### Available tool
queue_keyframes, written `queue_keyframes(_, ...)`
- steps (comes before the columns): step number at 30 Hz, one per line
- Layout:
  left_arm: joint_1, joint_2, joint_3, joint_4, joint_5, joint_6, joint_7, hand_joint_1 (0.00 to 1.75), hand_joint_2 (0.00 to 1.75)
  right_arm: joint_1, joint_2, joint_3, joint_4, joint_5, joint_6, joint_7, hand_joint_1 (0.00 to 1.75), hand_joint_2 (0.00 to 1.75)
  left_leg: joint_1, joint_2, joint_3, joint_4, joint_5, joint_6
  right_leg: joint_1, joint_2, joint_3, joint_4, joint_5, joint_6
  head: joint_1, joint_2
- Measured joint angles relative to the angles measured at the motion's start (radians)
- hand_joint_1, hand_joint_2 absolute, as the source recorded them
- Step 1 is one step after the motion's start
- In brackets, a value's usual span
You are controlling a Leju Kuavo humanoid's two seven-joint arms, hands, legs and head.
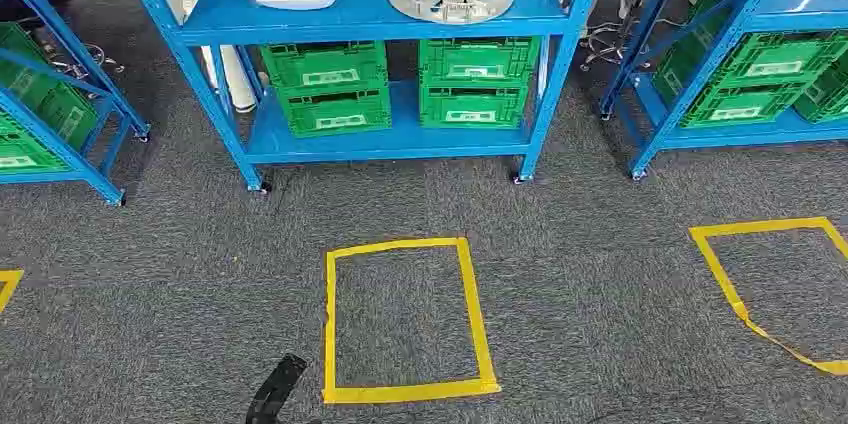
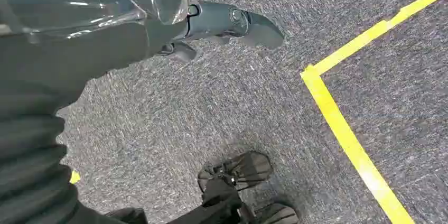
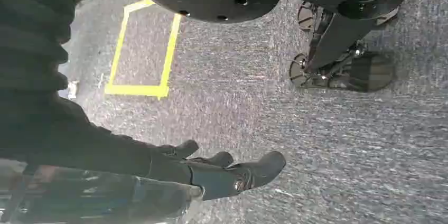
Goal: Take the parts from the cabinet and place them on the table.
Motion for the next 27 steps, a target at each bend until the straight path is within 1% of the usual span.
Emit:
queue_keyframes(10, 0.003, 0.002, 0.002, 0.003, 0.015, 0.006, -0.004, 0.00, 1.75, 0.000, -0.001, 0.000, 0.002, 0.007, -0.003, -0.006, 0.00, 1.75, 0.000, 0.000, 0.000, 0.000, 0.000, 0.000, 0.000, 0.000, 0.000, 0.000, 0.000, 0.000, 0.000, 0.000)
queue_keyframes(13, 0.019, 0.001, 0.026, 0.005, 0.072, 0.040, -0.041, 0.00, 1.75, -0.001, -0.001, 0.006, 0.001, 0.045, -0.017, -0.010, 0.00, 1.75, 0.000, 0.000, 0.000, 0.000, 0.000, 0.000, 0.000, 0.000, 0.000, 0.000, 0.000, 0.000, 0.000, 0.000)
queue_keyframes(16, 0.043, -0.004, 0.054, 0.008, 0.102, 0.051, -0.074, 0.00, 1.75, -0.005, -0.001, 0.011, 0.001, 0.061, -0.030, -0.006, 0.00, 1.75, 0.000, 0.000, 0.000, 0.000, 0.000, 0.000, 0.000, 0.000, 0.000, 0.000, 0.000, 0.000, 0.000, 0.000)
queue_keyframes(19, 0.053, -0.007, 0.068, 0.008, 0.094, 0.059, -0.073, 0.00, 1.75, -0.004, -0.001, 0.013, -0.006, 0.052, -0.031, 0.006, 0.00, 1.75, 0.000, 0.000, -0.001, 0.000, 0.000, 0.000, 0.000, 0.000, -0.001, 0.000, 0.000, 0.000, 0.000, 0.000)
queue_keyframes(21, 0.054, -0.008, 0.068, 0.005, 0.082, 0.056, -0.054, 0.00, 1.75, 0.002, -0.001, 0.009, -0.015, 0.014, -0.031, 0.004, 0.00, 1.75, 0.000, 0.000, -0.001, 0.000, 0.000, 0.000, 0.000, 0.000, -0.001, 0.000, 0.000, 0.000, 0.000, 0.000)
queue_keyframes(22, 0.055, -0.008, 0.068, 0.000, 0.075, 0.053, -0.046, 0.00, 0.00, 0.007, 0.000, 0.000, -0.026, -0.015, -0.031, -0.007, 0.00, 1.75, 0.000, 0.000, -0.001, 0.000, 0.000, 0.000, 0.000, 0.000, -0.001, 0.000, 0.000, 0.000, 0.000, 0.000)
queue_keyframes(23, 0.056, -0.008, 0.068, -0.007, 0.073, 0.050, -0.042, 0.00, 0.00, 0.022, 0.002, -0.015, -0.056, -0.062, -0.031, -0.048, 0.00, 1.75, 0.000, 0.000, -0.001, 0.000, 0.000, 0.000, 0.000, 0.000, -0.001, 0.000, 0.000, 0.000, 0.000, 0.000)
queue_keyframes(24, 0.058, -0.008, 0.069, -0.015, 0.070, 0.045, -0.041, 0.00, 0.00, 0.046, 0.012, -0.036, -0.118, -0.109, -0.023, -0.091, 0.00, 1.75, 0.000, -0.001, -0.001, 0.000, 0.000, 0.000, 0.000, 0.000, 0.000, 0.000, 0.000, 0.000, 0.000, 0.000)
queue_keyframes(25, 0.060, -0.008, 0.072, -0.022, 0.066, 0.038, -0.041, 0.00, 0.00, 0.072, 0.027, -0.060, -0.210, -0.145, 0.000, -0.110, 0.00, 1.75, 0.000, -0.001, -0.002, 0.000, 0.000, 0.000, 0.000, 0.000, 0.000, 0.000, 0.000, 0.000, 0.000, 0.000)
queue_keyframes(27, 0.065, -0.007, 0.082, -0.036, 0.067, 0.030, -0.044, 0.00, 0.00, 0.125, 0.067, -0.104, -0.468, -0.198, 0.062, -0.127, 0.00, 1.75, 0.000, 0.000, -0.004, 0.000, 0.000, 0.000, 0.000, 0.000, -0.001, 0.001, 0.000, 0.000, 0.000, 0.000)
